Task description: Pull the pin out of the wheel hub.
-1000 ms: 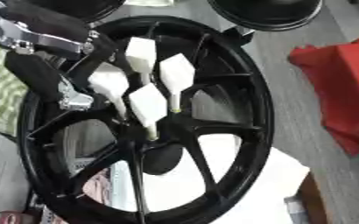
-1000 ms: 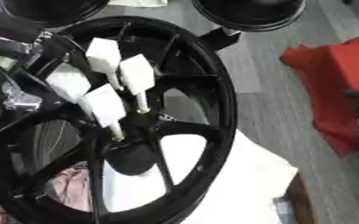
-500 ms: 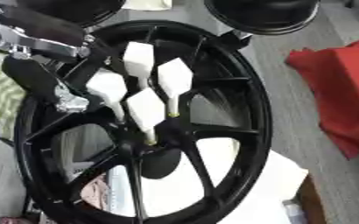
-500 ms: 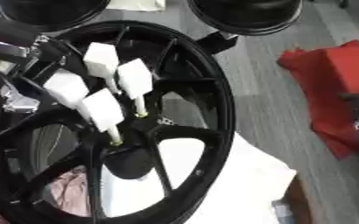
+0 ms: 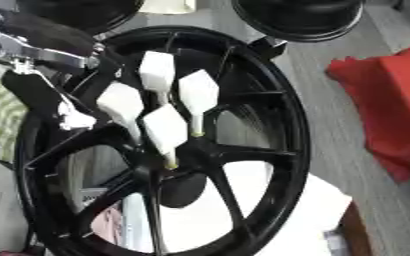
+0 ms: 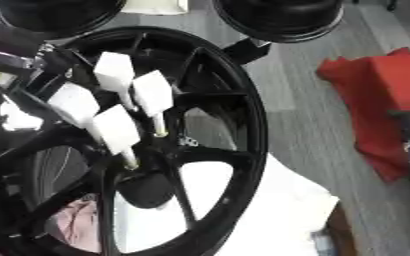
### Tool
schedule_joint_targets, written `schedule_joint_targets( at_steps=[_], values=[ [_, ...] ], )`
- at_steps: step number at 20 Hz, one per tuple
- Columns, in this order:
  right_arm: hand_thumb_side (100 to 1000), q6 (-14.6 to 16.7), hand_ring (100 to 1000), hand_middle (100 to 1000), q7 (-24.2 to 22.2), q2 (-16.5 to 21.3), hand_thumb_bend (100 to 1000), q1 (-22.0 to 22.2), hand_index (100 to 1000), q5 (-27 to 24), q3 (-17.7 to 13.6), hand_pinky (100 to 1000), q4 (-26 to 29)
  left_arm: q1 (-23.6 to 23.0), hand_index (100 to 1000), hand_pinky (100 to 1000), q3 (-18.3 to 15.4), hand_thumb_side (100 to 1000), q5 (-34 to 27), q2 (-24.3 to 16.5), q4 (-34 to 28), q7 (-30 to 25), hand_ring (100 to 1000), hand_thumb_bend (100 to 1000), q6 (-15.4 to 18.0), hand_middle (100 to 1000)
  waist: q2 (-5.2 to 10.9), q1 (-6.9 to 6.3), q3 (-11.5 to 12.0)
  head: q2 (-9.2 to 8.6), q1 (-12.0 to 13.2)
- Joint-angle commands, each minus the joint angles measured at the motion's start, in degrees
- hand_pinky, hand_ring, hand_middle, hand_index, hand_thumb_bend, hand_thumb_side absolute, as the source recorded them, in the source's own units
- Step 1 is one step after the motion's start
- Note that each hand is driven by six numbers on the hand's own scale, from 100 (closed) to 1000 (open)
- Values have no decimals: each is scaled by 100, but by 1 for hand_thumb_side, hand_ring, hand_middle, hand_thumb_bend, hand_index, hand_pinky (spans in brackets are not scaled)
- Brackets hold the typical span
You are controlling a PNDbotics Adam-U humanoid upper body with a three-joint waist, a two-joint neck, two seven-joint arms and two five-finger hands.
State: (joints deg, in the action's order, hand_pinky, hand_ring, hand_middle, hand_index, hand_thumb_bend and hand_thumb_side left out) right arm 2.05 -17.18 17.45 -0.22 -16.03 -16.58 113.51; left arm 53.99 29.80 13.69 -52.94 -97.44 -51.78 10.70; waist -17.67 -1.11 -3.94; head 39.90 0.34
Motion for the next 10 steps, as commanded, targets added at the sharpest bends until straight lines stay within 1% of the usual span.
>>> schedule_joint_targets(
  at_steps=[1,4,7,8,10],
  values=[
    [166,17,760,504,-16,78,126,-27,594,41,-43,982,81,104,896,841,-92,449,22,-67,14,-19,822,106,74,784,73,8,-9,-73,-9],
    [166,20,759,504,-14,71,125,-29,594,42,-48,982,82,108,872,827,-80,450,-22,-47,29,-19,802,100,73,755,65,13,-12,-73,-10],
    [166,24,760,504,-6,66,124,-34,594,40,-55,983,84,109,834,822,-56,460,-34,-38,32,-19,779,100,85,701,54,17,-13,-76,3],
    [166,24,760,504,-4,64,124,-36,595,40,-56,983,85,109,793,816,-50,458,-35,-36,31,-19,763,100,91,661,51,18,-13,-77,9],
    [166,25,760,504,0,64,123,-39,595,36,-60,983,87,110,724,803,-47,450,-32,-33,29,-19,732,100,104,610,49,21,-12,-79,16]
  ],
)
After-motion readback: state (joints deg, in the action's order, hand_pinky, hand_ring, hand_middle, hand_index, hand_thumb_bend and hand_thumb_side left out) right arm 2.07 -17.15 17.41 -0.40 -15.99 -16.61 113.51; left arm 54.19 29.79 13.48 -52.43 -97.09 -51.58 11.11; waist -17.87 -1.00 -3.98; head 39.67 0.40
